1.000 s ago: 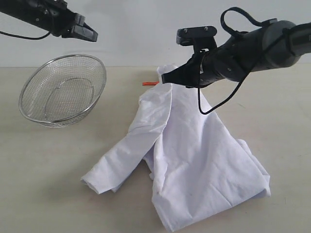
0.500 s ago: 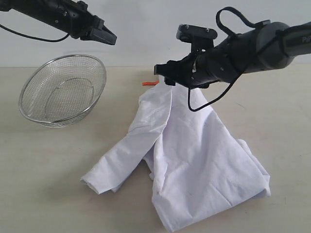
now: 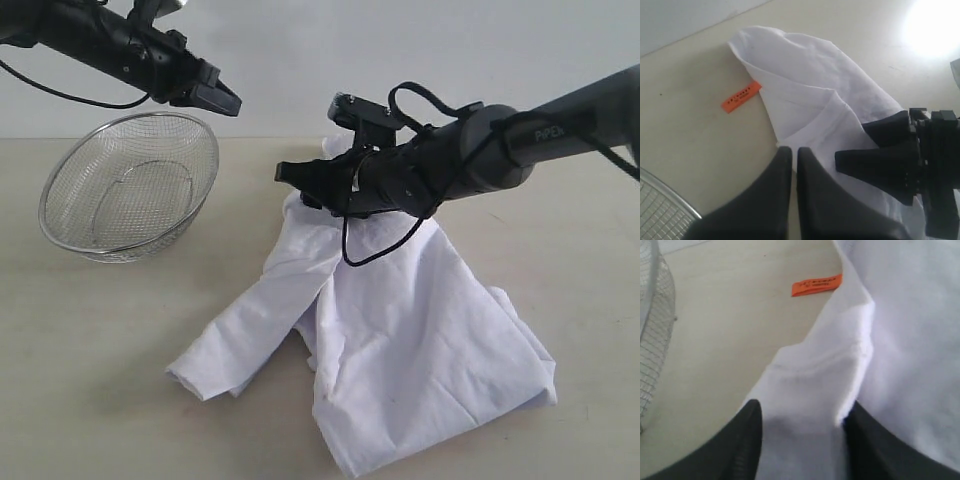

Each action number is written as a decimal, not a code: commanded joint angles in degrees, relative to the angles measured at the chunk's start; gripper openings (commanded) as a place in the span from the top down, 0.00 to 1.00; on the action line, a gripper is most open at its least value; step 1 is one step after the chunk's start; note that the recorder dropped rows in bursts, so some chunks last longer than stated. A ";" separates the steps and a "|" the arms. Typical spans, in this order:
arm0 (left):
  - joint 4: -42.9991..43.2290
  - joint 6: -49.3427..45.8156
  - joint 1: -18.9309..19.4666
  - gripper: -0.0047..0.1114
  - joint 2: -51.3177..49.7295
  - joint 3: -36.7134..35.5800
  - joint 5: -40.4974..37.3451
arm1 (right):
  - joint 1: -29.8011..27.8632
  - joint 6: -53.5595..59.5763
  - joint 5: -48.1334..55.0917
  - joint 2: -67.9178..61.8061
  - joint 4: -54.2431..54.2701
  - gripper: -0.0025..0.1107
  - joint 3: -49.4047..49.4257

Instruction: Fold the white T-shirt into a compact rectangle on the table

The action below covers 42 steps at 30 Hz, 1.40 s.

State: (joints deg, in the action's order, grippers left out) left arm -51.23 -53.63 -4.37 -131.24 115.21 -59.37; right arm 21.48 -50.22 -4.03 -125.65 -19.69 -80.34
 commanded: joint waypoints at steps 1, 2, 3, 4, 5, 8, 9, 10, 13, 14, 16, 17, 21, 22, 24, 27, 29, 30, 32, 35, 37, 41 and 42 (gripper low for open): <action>-1.67 -0.35 -0.17 0.92 -0.38 0.13 -0.70 | 0.46 -0.45 -2.10 -0.17 -0.13 0.89 -0.34; -1.78 -0.35 -0.17 0.92 -0.38 0.13 -0.87 | 0.46 -0.45 -1.86 -0.07 -0.13 0.99 -0.34; -2.12 -0.35 -0.17 0.92 -0.38 0.13 -0.97 | 0.35 -0.61 -2.22 0.20 -0.23 0.98 -0.34; -2.39 -0.35 -0.17 0.92 -0.38 0.13 -0.97 | 0.35 -0.19 -2.22 0.48 -0.85 0.98 -0.34; -2.39 -0.35 -0.17 0.92 -0.38 0.13 -0.97 | 0.35 0.07 -2.56 1.20 -1.78 0.98 -0.34; -2.39 -0.35 -0.17 0.92 -0.38 0.13 -0.97 | 0.35 1.65 -2.67 4.05 -5.25 0.98 -0.34; -2.39 -0.35 -0.17 0.92 -0.38 0.13 -0.97 | 0.35 2.48 -2.67 5.18 -5.82 0.98 -0.34; -2.39 -0.35 -0.17 0.92 -0.38 0.13 -0.97 | 0.35 3.65 -2.67 7.00 -6.50 0.98 -0.34; -1.91 -0.35 -0.17 0.92 -0.38 0.13 -1.10 | 0.35 8.00 -1.63 11.56 -6.65 0.98 -0.34; -1.91 -0.35 -0.17 0.92 -0.38 0.13 -1.10 | 0.35 9.45 -0.62 13.15 -6.65 0.98 -0.34; -1.91 -0.35 -0.17 0.92 -0.38 0.13 -1.54 | 0.35 12.71 3.09 16.16 -6.65 0.98 -0.34; -1.91 -0.35 -0.17 0.92 -0.38 0.13 -1.78 | 0.35 13.81 5.16 17.31 -6.65 0.98 -0.34; -1.91 -0.35 -0.17 0.92 -0.38 0.13 -2.32 | 0.23 18.39 10.81 21.96 -6.65 0.98 -0.34; -2.02 -0.35 -0.17 0.92 -0.38 0.13 -2.72 | 0.23 19.44 11.50 23.16 -6.65 0.98 -0.34; -2.21 -0.35 -0.17 0.92 -0.38 0.13 -4.31 | 0.13 21.28 13.33 25.44 -6.65 0.98 -0.34; -2.41 -0.35 -0.17 0.92 -0.38 0.13 -5.61 | -0.29 24.57 17.41 29.27 -6.78 0.98 -0.34; -3.56 -0.35 -0.17 0.92 -0.38 0.13 -6.22 | -1.70 25.19 20.71 31.33 -8.30 0.98 -0.34; -4.70 -0.35 -0.26 0.92 -0.38 0.13 -6.70 | -2.51 25.19 22.31 32.00 -9.16 0.98 -0.34; -7.43 -1.63 -0.38 0.92 -0.38 0.13 -7.82 | -4.92 25.19 25.92 33.39 -10.87 0.98 -0.34; -9.64 -3.35 -1.32 0.92 -0.38 0.13 -8.93 | -8.59 25.75 29.35 34.37 -13.97 0.98 -0.34; -9.38 -3.80 -2.31 0.92 -0.38 0.13 -9.06 | -10.95 27.47 30.24 34.51 -15.29 0.98 -0.34; -8.97 -3.80 -4.88 0.92 -0.91 0.13 -8.24 | -15.68 34.57 30.23 34.16 -15.30 0.98 -0.34; -8.72 -3.80 -5.55 0.92 -1.09 0.13 -7.66 | -16.61 35.81 30.23 34.11 -15.30 0.98 -0.34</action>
State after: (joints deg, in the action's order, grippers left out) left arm -59.52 -56.82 -7.92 -131.96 115.21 -67.72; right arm 7.75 -19.05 26.24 -91.95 -34.10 -80.41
